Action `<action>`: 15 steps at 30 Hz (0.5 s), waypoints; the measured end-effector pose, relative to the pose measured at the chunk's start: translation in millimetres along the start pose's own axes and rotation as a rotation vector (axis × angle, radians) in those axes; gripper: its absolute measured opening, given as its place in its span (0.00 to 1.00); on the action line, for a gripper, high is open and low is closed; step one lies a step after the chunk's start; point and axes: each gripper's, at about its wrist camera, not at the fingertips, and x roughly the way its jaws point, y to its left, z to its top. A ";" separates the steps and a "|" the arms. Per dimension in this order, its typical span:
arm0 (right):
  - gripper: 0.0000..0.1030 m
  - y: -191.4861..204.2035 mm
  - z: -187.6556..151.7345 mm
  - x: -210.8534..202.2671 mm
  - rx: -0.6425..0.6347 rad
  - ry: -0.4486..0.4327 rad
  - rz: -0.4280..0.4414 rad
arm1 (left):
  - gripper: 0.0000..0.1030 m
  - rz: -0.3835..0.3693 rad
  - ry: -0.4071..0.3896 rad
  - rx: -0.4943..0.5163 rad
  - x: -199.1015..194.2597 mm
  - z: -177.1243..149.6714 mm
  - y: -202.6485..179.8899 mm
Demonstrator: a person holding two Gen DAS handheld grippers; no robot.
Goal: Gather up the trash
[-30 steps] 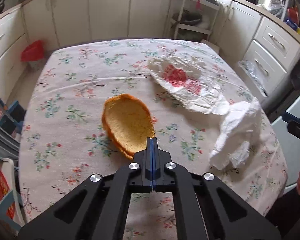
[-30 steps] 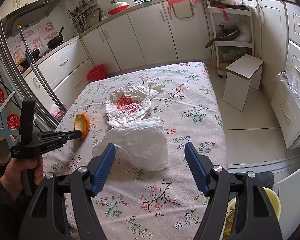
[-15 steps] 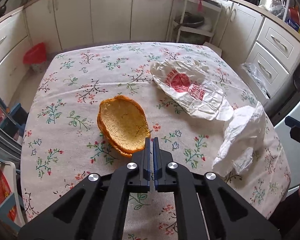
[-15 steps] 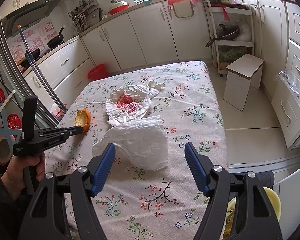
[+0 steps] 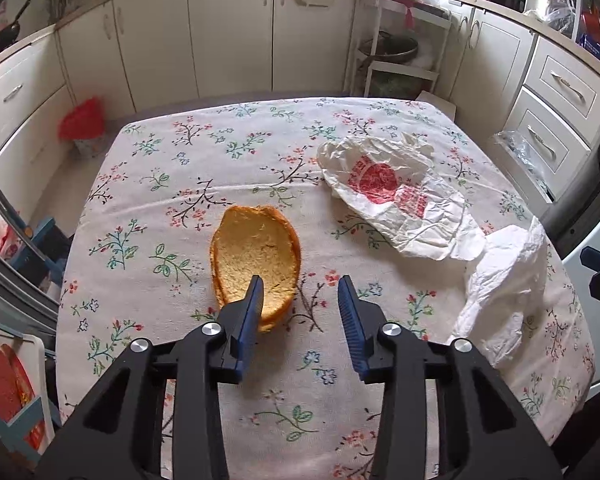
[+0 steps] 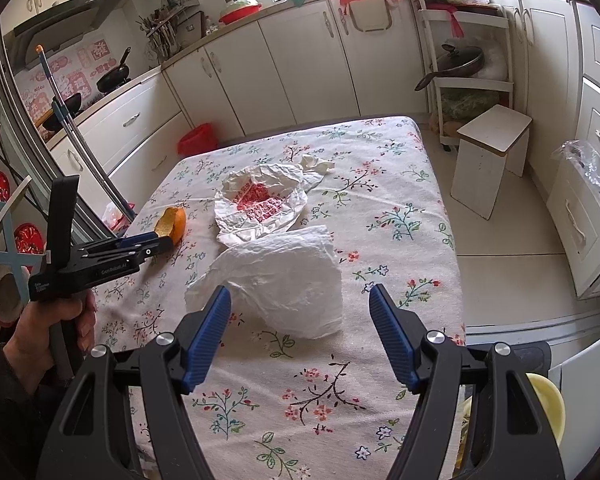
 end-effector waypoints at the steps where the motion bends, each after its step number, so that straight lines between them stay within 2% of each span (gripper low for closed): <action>1: 0.67 0.1 0.0 0.0 0.000 0.000 0.000 | 0.23 -0.004 0.011 0.006 2.2 0.2 0.9; 3: 0.67 -0.2 0.2 0.6 0.000 0.000 0.001 | 0.07 0.011 0.026 0.028 5.5 -0.6 -0.4; 5: 0.67 0.0 0.4 1.0 0.001 0.001 0.003 | 0.03 0.020 0.034 0.049 8.8 -0.6 -2.1; 10: 0.67 -1.2 0.6 0.4 -0.001 -0.001 0.005 | 0.02 0.021 -0.001 0.054 -0.6 3.7 -6.0; 12: 0.67 -2.8 1.4 -0.7 0.001 -0.002 0.004 | 0.02 -0.011 -0.035 0.025 -13.3 6.9 -3.9; 15: 0.67 -4.6 1.1 -1.9 0.006 -0.004 0.000 | 0.02 -0.097 -0.081 -0.043 -32.6 10.6 5.5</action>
